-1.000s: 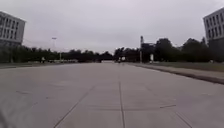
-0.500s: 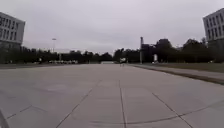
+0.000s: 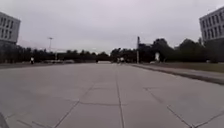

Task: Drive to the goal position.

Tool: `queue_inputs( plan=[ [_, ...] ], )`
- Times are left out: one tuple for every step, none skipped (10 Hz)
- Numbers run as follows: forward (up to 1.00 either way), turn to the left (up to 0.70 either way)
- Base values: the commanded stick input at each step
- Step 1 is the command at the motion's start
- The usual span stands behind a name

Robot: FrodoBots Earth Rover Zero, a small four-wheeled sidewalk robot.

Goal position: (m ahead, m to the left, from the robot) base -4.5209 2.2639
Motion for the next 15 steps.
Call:
queue_inputs(
  plan=[
    [0.7, 0.0],
    [0.7, 0.0],
    [0.7, 0.0],
    [0.7, 0.0],
    [0.7, 0.0],
    [0.7, 0.0],
    [0.7, 0.0],
    [0.7, 0.0],
    [0.7, 0.0],
    [0.7, 0.0],
    [0.7, 0.0],
    [0.7, 0.0],
    [0.7, 0.0],
    [0.7, 0.0],
    [0.7, 0.0]
  ],
)
